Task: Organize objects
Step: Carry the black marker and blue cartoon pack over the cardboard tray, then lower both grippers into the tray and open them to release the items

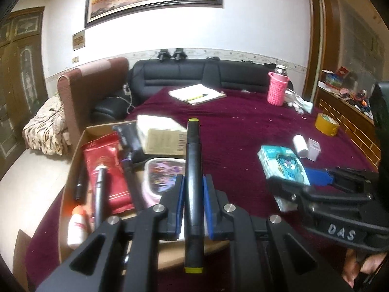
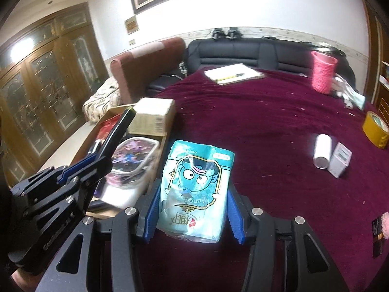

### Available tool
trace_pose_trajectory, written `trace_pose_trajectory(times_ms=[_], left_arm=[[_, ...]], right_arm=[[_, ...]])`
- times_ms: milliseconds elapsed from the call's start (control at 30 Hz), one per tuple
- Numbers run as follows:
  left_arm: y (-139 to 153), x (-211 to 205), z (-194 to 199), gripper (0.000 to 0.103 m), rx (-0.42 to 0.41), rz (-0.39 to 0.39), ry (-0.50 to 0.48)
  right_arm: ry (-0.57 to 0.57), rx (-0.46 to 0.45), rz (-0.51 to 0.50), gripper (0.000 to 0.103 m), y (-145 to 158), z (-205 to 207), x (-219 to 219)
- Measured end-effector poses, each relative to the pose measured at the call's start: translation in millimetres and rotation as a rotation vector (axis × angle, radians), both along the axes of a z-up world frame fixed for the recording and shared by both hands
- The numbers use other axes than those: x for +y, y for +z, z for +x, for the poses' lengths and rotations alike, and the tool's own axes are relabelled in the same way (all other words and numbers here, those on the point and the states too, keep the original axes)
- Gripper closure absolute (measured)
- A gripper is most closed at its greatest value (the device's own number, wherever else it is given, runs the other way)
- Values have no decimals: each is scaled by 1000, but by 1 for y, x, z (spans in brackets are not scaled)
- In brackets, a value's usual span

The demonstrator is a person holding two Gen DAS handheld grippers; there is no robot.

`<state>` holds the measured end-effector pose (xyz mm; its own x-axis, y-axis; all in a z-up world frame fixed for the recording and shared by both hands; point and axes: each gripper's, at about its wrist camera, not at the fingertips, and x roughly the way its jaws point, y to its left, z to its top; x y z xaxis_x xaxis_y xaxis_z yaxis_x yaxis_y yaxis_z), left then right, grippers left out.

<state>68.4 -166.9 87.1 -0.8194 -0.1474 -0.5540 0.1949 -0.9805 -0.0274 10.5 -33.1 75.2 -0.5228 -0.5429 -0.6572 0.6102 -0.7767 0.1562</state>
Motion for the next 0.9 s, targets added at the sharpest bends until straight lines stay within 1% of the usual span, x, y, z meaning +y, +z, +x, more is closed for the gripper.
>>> trace_pose_trajectory(times_ms=[367, 500, 633, 900], left_arm=[[-10, -50, 12, 88, 0, 36, 101], [-17, -65, 14, 88, -14, 47, 135], [-22, -75, 16, 88, -27, 58, 157], [-29, -89, 16, 88, -40, 66, 186]], right_arm=[[112, 3, 38, 49, -3, 19, -54], [148, -9, 52, 49, -9, 22, -73], [164, -26, 61, 49, -15, 19, -86], [167, -20, 72, 48, -17, 14, -96]])
